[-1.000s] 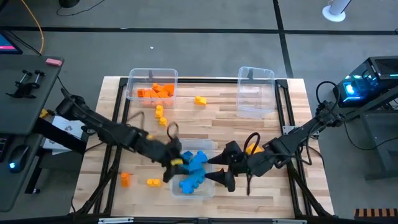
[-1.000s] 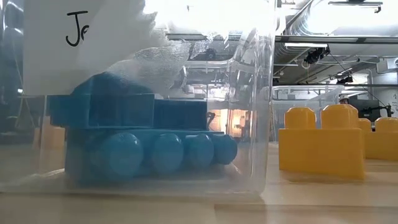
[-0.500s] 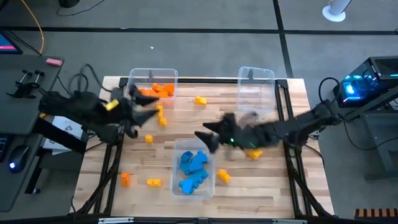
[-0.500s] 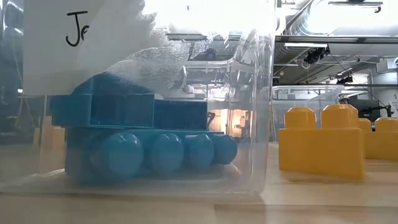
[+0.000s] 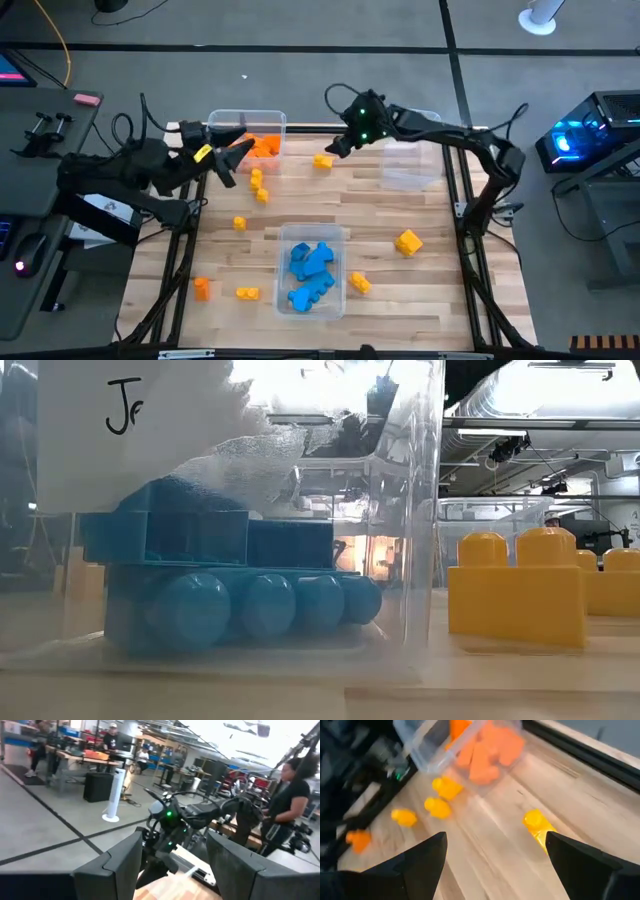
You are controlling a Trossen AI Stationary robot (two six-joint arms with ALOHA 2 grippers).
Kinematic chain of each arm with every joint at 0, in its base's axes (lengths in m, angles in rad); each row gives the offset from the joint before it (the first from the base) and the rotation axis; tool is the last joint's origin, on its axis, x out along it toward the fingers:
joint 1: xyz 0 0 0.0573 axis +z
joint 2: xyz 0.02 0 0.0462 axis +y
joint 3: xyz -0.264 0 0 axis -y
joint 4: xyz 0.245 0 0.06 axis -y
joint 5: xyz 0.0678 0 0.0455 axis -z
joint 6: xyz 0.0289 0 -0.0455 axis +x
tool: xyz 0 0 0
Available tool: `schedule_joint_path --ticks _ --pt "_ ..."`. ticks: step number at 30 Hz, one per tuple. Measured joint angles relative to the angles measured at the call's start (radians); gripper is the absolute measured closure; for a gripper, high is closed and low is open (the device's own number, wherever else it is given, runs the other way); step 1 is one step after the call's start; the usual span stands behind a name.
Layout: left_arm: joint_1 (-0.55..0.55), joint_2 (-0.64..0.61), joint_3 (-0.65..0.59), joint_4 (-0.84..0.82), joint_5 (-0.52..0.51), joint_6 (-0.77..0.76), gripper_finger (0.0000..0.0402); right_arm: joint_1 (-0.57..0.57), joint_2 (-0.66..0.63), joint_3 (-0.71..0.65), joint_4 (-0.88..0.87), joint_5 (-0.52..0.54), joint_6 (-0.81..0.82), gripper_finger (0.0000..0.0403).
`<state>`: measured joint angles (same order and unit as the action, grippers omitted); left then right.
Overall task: Sort blocks
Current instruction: Put the yellow game piece into the top right transparent bin
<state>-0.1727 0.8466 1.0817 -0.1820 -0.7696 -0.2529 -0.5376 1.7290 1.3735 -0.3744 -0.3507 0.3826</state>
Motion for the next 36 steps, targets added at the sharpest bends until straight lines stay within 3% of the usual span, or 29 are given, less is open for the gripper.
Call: schedule_joint_path --ticks 3,6,9,16,24,36 --pt "0.037 0.005 0.000 0.006 0.001 -0.015 0.0195 -0.036 0.064 0.019 -0.015 -0.131 -0.088 0.0066" --pt "0.084 0.010 0.000 0.016 0.000 -0.015 0.0195 -0.025 0.145 0.095 -0.119 -0.155 -0.211 0.0066" --pt "0.129 0.010 0.000 0.014 0.009 -0.014 0.0195 -0.007 0.242 0.234 -0.259 -0.117 -0.315 0.0066" --pt "0.193 0.006 0.000 0.007 0.110 0.004 0.0195 0.006 0.460 0.582 -0.591 0.122 -0.432 0.0066" --pt "0.213 0.005 0.000 -0.039 0.177 0.019 0.0195 0.040 0.629 0.784 -0.679 0.107 -0.409 0.0066" --pt "0.212 0.006 0.000 -0.112 0.192 -0.033 0.0195 0.089 0.742 0.847 -0.692 0.320 -0.251 0.0069"
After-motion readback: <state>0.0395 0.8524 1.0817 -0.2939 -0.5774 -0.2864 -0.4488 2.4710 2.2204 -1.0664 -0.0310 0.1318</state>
